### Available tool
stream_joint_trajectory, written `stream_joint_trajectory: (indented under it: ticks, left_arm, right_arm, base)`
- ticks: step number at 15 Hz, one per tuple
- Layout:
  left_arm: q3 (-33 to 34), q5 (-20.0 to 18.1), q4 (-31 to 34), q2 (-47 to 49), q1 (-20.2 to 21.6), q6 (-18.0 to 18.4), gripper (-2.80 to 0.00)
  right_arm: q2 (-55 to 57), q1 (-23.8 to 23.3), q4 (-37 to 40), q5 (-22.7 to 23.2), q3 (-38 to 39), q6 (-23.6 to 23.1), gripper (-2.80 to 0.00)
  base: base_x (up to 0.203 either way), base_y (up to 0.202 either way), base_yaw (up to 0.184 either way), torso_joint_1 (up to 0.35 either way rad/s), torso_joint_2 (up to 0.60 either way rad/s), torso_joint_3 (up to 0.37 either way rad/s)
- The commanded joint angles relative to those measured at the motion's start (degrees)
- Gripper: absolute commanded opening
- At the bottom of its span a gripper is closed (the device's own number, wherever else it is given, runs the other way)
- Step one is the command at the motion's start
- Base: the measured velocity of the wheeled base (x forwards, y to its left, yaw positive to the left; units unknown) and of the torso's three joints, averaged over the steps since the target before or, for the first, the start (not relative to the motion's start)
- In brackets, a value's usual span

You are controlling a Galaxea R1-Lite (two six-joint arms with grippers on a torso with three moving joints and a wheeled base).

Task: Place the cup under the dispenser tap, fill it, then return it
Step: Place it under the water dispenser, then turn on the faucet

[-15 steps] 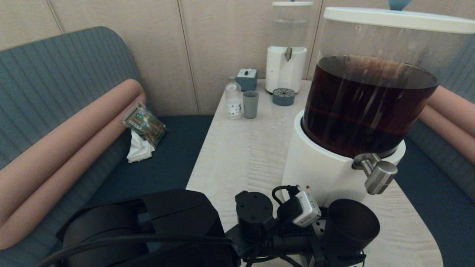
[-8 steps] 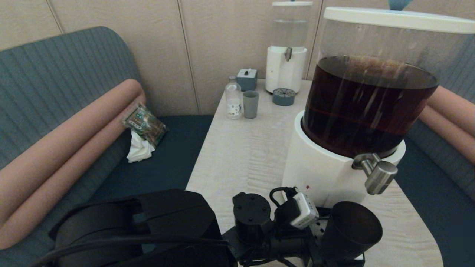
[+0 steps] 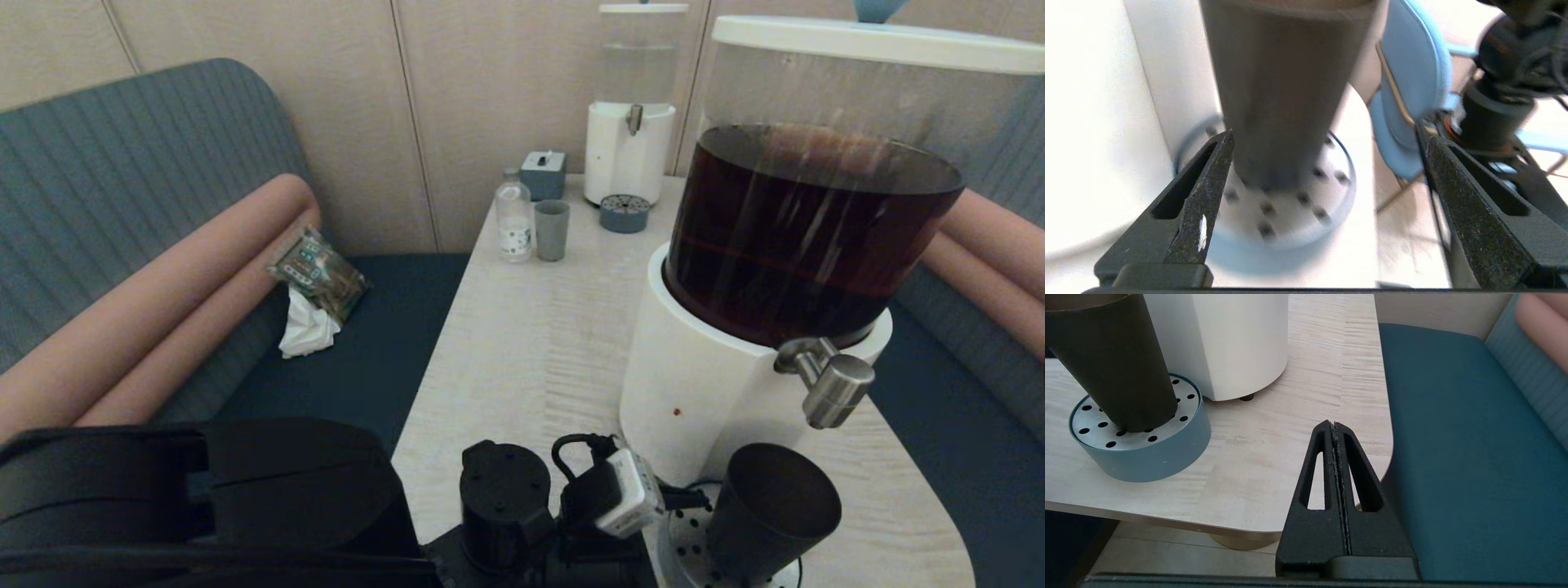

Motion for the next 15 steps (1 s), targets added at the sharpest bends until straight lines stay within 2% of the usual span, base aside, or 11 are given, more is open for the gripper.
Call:
stream_joint_trajectory:
  ticks: [1,3,4,5,15]
  left_arm:
    - [4.0,-0.1,-0.5,-3.9,0.0,0.0,0.00]
    - [7.6,0.8,-0.5,-6.5,0.0,0.0,0.00]
    - [8.3,2.4,-0.5,-7.0,0.0,-0.1,-1.34]
    - [8.7,2.7,-0.5,-7.6,0.0,-0.2,-2.80]
    - [5.3,2.7,-0.5,-4.6,0.0,-0.8,-2.80]
  right_arm:
    - [0.0,0.0,0.0,0.0,0.2,0.0,-2.80]
    - [0.0,0.0,0.0,0.0,0.2,0.0,-2.80]
    - [0.0,0.0,0.0,0.0,0.2,0.0,-2.80]
    - [0.0,0.0,0.0,0.0,0.2,0.0,-2.80]
    - [0.0,0.0,0.0,0.0,0.2,0.0,-2.80]
  base:
    - [0.000,0.000,0.000,0.000,0.00,0.000]
    - [0.000,0.000,0.000,0.000,0.00,0.000]
    - [0.000,0.000,0.000,0.000,0.00,0.000]
    - [0.000,0.000,0.000,0.000,0.00,0.000]
    - [0.000,0.000,0.000,0.000,0.00,0.000]
